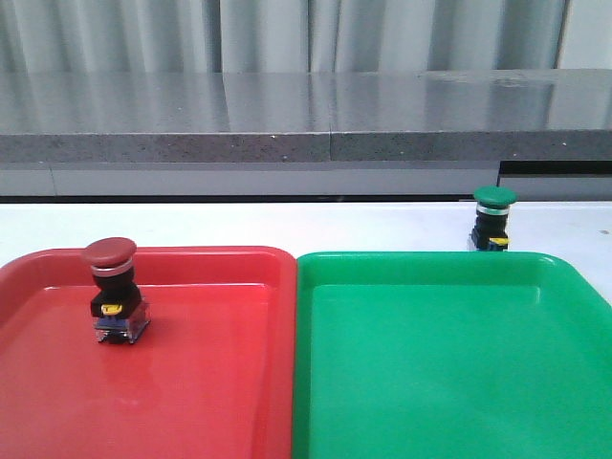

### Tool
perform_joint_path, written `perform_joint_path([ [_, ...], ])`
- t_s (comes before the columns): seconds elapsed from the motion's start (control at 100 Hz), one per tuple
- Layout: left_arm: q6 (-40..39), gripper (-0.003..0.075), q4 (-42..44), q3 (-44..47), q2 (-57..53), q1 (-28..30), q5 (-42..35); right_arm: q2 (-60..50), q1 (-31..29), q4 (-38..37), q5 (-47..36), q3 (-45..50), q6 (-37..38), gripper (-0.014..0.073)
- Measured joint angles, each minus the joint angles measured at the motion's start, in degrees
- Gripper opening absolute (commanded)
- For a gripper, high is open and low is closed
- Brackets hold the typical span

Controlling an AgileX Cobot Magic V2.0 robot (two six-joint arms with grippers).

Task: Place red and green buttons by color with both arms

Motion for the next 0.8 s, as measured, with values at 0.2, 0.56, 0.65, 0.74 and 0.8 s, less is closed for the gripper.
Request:
perform_joint_path([
  [0.2, 0.00, -0.0019, 0.09, 0.00, 0.00, 0.00, 0.00, 0.00, 0.00, 0.00, 0.00, 0.00, 0.00, -0.0066],
  [0.56, 0.00, -0.0019, 0.72, 0.00, 0.00, 0.00, -0.59, 0.00, 0.00, 0.00, 0.00, 0.00, 0.00, -0.0066],
  [0.65, 0.00, -0.0019, 0.87, 0.11, -0.14, 0.11, -1.40, 0.00, 0.00, 0.00, 0.00, 0.00, 0.00, -0.0066],
  [0.74, 0.11, -0.0019, 0.97, 1.34, -1.25, 1.14, -3.07, 0.00, 0.00, 0.00, 0.00, 0.00, 0.00, -0.0066],
  [0.8, 0.10, -0.0019, 0.97, 2.99, -2.44, 2.62, -4.55, 0.00, 0.00, 0.00, 0.00, 0.00, 0.00, -0.0066],
])
